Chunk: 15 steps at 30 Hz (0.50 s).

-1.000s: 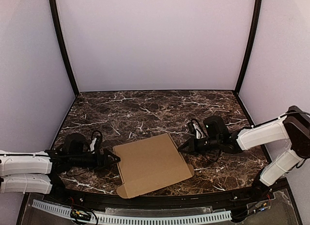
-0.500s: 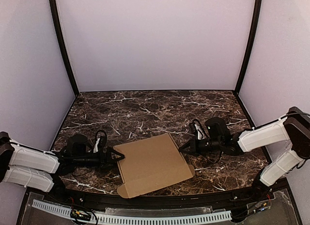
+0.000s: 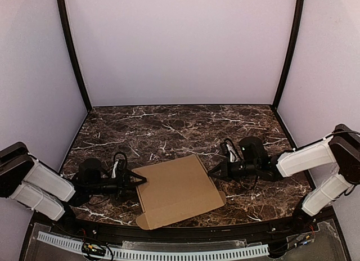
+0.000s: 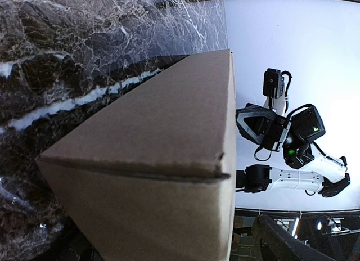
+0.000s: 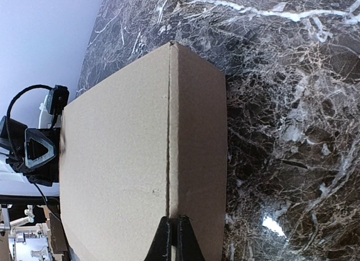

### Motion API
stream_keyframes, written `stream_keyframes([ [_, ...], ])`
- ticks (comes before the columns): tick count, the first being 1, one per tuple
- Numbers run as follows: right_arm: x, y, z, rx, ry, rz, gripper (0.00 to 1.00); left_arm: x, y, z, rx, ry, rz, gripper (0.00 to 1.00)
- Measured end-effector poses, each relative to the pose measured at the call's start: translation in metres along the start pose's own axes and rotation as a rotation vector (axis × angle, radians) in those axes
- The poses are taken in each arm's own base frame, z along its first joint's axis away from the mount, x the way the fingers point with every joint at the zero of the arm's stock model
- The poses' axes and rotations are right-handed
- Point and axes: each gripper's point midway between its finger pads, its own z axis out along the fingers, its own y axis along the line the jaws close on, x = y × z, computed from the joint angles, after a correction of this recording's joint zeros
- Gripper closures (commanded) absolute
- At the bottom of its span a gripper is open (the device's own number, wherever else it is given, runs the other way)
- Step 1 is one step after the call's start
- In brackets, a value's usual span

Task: Fold the paper box

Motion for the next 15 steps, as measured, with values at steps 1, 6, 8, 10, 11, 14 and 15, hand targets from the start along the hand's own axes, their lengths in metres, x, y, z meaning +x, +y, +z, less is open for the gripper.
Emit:
stream_keyframes([
  [1,0.0001,-0.0001,0.0000,-0.001,0.000,0.000,1.00,0.0000,-0.0008,0.0008,0.010,0.000,-0.005,0.10],
  [6,0.0000,-0.0004,-0.0001,-0.003,-0.003,0.003,1.00,0.0012,-0.0014,0.0048,0.048,0.011,-0.052,0.22],
  [8,0.0001,-0.0006,-0.0002,-0.003,-0.004,0.004,1.00,0.0008,-0.0026,0.0060,0.065,0.011,-0.067,0.27],
  [10,-0.0001,-0.0009,-0.0003,-0.003,-0.005,0.006,1.00,0.0003,-0.0047,0.0070,0.083,0.012,-0.075,0.33],
  [11,-0.0002,-0.0009,-0.0003,-0.003,-0.005,0.006,1.00,0.0002,-0.0059,0.0074,0.092,0.013,-0.082,0.38],
  [14,-0.0003,-0.0012,-0.0004,-0.002,-0.005,0.007,1.00,-0.0011,-0.0081,0.0080,0.111,0.009,-0.099,0.51],
  [15,-0.0004,-0.0011,-0.0004,-0.002,-0.006,0.007,1.00,-0.0011,-0.0083,0.0080,0.113,0.010,-0.107,0.59],
])
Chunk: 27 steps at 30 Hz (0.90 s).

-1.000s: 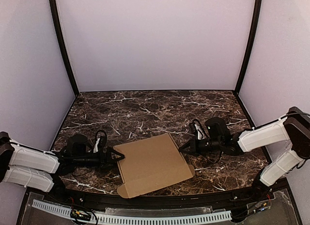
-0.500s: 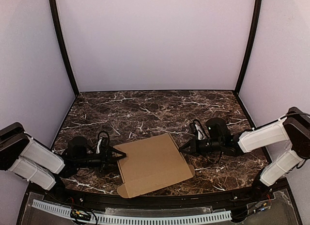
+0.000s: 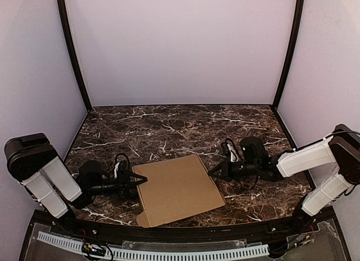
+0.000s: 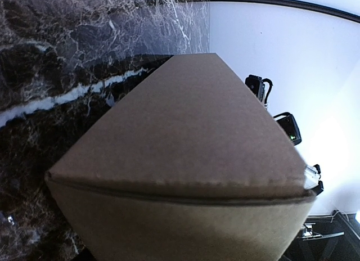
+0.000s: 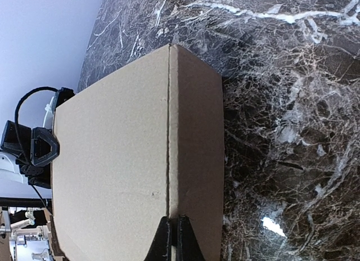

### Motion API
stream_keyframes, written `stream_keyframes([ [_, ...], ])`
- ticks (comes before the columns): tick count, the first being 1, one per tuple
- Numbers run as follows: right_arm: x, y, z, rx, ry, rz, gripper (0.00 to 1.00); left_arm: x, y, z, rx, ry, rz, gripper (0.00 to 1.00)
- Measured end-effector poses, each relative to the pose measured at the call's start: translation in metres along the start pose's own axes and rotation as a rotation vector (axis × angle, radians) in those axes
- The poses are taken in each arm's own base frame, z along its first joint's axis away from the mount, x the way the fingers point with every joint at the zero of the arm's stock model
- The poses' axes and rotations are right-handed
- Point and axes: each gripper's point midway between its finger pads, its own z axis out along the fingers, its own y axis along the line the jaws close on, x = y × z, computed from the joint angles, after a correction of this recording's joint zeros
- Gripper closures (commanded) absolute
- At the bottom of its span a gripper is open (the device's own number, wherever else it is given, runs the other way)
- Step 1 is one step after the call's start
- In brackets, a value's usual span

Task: Fold the paper box

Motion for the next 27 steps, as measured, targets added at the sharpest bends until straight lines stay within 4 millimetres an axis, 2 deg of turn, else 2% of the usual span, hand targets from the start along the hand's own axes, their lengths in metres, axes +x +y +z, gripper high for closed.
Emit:
stream_keyframes([
  [2,0.000,0.000,0.000,0.000,0.000,0.000,1.00,0.000,-0.001,0.000,0.007,-0.001,-0.003,0.70],
  [4,0.000,0.000,0.000,0.000,0.000,-0.004,0.94,0.000,-0.002,0.000,0.010,-0.003,-0.007,0.76],
  [9,0.002,-0.002,-0.006,0.028,0.009,-0.051,0.67,-0.002,-0.006,-0.003,0.019,-0.003,-0.006,0.79],
  [10,0.001,0.000,-0.009,0.032,0.003,-0.072,0.60,-0.003,-0.010,-0.005,0.029,-0.003,-0.002,0.77],
  [12,-0.005,0.007,-0.019,0.026,-0.020,-0.120,0.53,-0.007,-0.019,-0.009,0.052,-0.008,0.010,0.75],
  [14,-0.017,0.021,-0.032,0.016,-0.063,-0.191,0.45,-0.014,-0.031,-0.014,0.077,-0.019,0.032,0.74],
  [21,-0.056,0.074,-0.076,-0.015,-0.192,-0.498,0.31,-0.036,-0.078,-0.026,0.138,-0.037,0.142,0.72],
  [24,-0.061,0.096,-0.097,-0.043,-0.232,-0.671,0.26,-0.040,-0.079,-0.034,0.140,-0.025,0.130,0.72],
  [27,-0.054,0.118,-0.120,-0.096,-0.270,-0.881,0.18,-0.040,-0.073,-0.040,0.131,0.006,0.094,0.71],
])
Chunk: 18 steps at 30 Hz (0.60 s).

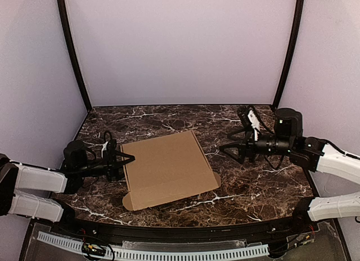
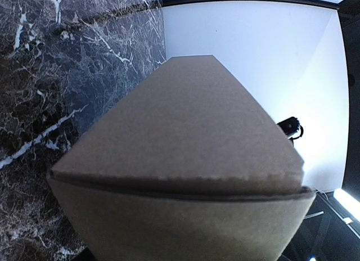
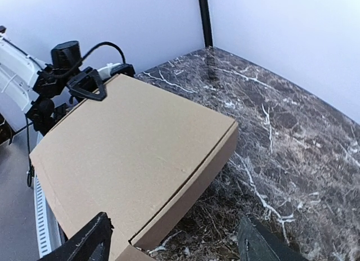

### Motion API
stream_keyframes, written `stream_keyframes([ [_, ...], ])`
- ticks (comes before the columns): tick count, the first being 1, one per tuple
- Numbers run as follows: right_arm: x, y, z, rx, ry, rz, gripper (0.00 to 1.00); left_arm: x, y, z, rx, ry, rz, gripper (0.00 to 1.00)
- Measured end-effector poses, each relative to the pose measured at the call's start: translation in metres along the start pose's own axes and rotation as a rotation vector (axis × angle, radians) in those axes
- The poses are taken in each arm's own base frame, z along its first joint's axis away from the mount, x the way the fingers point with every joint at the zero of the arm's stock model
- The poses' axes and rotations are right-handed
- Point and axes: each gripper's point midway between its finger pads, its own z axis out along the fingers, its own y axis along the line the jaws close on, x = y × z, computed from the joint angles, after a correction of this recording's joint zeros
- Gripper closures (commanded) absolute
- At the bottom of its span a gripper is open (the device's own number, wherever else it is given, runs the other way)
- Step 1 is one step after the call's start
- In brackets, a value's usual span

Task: Fold the paper box

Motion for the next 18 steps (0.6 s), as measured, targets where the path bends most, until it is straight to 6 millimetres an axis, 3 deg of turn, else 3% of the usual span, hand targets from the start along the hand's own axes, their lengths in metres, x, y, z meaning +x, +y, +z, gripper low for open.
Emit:
stream_keyframes([
  [4,-0.017,0.024,-0.023,-0.072,-0.081,-0.237,0.04,0.012,-0.003,-0.003,0.018,0.075,-0.021,0.68],
  [8,-0.018,0.041,-0.034,-0.122,-0.116,-0.459,0.02,0.026,-0.008,-0.005,0.043,0.157,-0.044,0.68],
  [13,0.009,0.061,-0.028,-0.174,-0.037,-0.678,0.01,0.039,-0.022,-0.010,0.082,0.226,-0.036,0.69],
  [18,0.033,0.089,-0.021,-0.169,0.004,-1.004,0.01,0.049,-0.038,-0.016,0.117,0.290,-0.008,0.71],
])
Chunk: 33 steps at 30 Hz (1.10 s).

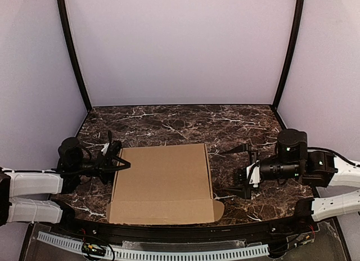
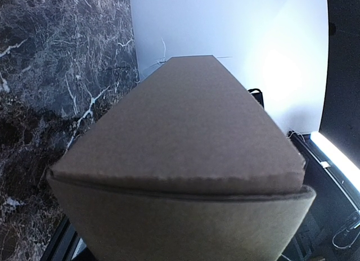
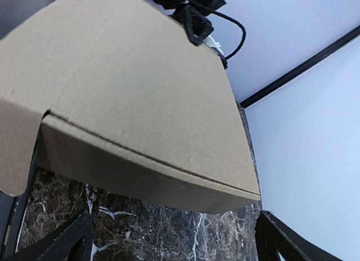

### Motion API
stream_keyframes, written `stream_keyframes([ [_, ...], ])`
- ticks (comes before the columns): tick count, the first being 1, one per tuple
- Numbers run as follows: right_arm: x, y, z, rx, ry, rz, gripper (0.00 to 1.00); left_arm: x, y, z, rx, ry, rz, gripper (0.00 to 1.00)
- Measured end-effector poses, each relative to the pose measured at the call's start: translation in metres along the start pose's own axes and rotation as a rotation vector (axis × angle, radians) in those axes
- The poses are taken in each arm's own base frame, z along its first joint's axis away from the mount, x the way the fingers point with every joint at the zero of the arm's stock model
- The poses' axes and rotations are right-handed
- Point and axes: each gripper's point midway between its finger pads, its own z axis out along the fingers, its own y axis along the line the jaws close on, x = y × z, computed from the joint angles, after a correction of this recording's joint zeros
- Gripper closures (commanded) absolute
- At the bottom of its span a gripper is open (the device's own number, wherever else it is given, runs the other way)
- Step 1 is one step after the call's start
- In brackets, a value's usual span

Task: Fold the paper box

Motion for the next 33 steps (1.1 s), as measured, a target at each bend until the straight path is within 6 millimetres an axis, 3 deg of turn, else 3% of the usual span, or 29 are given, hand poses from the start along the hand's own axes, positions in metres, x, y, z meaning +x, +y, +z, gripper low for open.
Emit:
stream_keyframes([
  [4,0.010,0.014,0.005,0.051,0.063,-0.224,0.01,0.007,-0.004,-0.001,0.002,0.033,-0.004,0.71],
  [8,0.018,0.017,0.012,0.122,0.108,-0.408,0.01,0.012,-0.005,-0.002,-0.004,0.049,-0.019,0.70],
  [16,-0.005,0.015,0.031,0.232,0.072,-0.652,0.01,0.017,-0.002,-0.003,-0.019,0.063,-0.035,0.69],
  [20,-0.018,0.016,0.037,0.264,0.045,-0.713,0.01,0.018,-0.002,-0.003,-0.020,0.067,-0.038,0.69],
  [33,-0.011,0.031,0.045,0.218,0.057,-0.692,0.01,0.020,0.001,-0.005,-0.025,0.080,-0.050,0.69],
])
